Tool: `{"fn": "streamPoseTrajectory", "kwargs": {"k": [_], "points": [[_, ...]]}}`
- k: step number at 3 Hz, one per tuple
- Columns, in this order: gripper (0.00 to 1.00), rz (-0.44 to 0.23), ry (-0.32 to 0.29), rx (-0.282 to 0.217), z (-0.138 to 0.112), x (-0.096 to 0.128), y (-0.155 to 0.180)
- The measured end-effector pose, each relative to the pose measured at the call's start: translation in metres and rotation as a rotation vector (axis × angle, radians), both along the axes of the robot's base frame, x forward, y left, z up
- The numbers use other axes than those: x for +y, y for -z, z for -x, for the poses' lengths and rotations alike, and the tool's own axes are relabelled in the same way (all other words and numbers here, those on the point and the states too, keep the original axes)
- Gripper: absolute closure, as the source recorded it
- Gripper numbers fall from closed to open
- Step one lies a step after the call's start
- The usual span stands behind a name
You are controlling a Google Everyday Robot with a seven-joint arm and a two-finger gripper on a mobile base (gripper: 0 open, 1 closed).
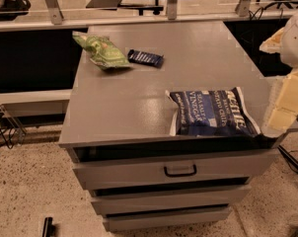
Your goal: Move rxbar blueberry near blue chip bag
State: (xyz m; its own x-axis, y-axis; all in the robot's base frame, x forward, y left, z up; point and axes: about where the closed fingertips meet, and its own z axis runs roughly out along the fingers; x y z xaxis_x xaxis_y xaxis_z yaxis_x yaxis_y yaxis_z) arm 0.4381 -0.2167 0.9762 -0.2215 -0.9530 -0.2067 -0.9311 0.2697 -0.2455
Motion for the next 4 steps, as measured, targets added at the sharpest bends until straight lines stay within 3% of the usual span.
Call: {"fn": "streamPoseTrajectory", "kwargs": {"k": [1,2,4], "points": [[0.00,-0.001,0.000,-0.003,0.000,0.000,-0.001],[0.00,-0.030,-0.010,-0.056,-0.020,-0.001,-0.006],[0.00,-0.146,-0.082,-0.220,-0.117,0.020,-0.034]]}}
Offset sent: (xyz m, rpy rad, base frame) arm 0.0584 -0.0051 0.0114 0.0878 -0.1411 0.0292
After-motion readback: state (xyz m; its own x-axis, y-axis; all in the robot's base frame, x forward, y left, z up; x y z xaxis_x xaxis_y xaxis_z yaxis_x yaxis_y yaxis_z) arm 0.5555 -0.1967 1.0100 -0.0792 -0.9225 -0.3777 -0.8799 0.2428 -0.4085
